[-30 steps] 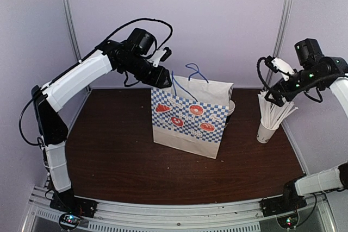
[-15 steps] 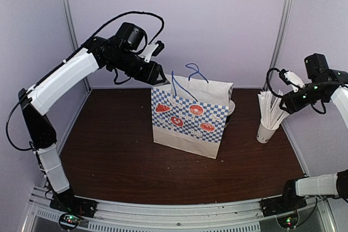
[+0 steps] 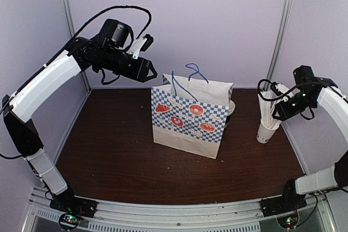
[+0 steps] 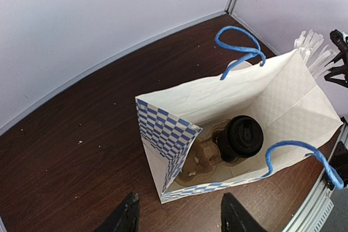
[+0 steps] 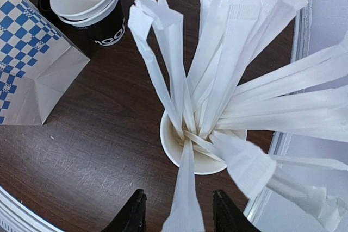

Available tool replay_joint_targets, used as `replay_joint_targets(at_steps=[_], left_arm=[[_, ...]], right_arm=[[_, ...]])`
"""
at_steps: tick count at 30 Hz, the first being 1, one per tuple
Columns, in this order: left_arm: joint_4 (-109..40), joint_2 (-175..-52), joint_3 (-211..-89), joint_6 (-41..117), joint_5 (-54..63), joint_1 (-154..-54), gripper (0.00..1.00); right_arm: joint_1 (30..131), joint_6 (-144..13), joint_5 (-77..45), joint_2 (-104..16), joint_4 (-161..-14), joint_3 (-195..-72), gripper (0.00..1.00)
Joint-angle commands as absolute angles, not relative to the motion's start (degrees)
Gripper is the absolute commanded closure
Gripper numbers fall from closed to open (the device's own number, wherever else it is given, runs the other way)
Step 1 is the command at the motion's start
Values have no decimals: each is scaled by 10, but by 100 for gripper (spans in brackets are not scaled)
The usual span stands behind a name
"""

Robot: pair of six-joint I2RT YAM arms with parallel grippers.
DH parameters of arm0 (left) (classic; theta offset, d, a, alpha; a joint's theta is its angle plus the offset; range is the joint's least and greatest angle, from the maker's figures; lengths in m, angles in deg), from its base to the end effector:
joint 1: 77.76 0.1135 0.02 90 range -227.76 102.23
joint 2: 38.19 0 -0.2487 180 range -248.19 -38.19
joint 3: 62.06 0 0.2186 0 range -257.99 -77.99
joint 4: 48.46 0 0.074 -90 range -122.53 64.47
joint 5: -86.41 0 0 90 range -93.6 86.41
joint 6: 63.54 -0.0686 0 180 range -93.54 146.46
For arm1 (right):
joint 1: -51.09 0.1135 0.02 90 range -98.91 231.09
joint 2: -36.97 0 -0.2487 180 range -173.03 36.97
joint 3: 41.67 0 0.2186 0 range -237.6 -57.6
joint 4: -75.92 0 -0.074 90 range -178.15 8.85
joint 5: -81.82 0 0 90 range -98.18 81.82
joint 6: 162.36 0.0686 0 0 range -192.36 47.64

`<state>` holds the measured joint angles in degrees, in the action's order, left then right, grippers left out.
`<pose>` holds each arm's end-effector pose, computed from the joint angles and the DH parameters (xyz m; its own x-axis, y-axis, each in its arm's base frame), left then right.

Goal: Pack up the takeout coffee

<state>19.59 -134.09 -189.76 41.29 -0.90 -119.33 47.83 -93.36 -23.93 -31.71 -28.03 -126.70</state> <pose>0.2569 -0.2322 0.3918 -0.6045 0.1944 -0.7725 0.5549 0.7986 -0.2332 0.2107 0.0066 0.2858 -0.7754 -0.3013 -0.5550 -0.3855 0.9219 0.0380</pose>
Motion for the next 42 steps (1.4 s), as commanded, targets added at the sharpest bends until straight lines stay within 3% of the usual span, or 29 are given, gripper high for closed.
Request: replay_joint_targets(at_steps=[1, 8, 13, 29, 42], left_arm=[[164, -1331, -1888, 406, -19, -1192, 48], [164, -1329, -1885, 406, -23, -1192, 48], [164, -1325, -1879, 406, -25, -1192, 48], [164, -1311, -1859, 399, -27, -1192, 47], [166, -1273, -1828, 390, -59, -1192, 46]], right_arm=[[475, -931, -248, -341, -337, -1254, 62], [475, -918, -254, -370, -348, -1268, 77], [475, -912, -248, -370, -343, -1272, 99], [475, -926, -314, -281, -151, -1481, 100], [476, -885, -510, -368, -172, -1717, 100]])
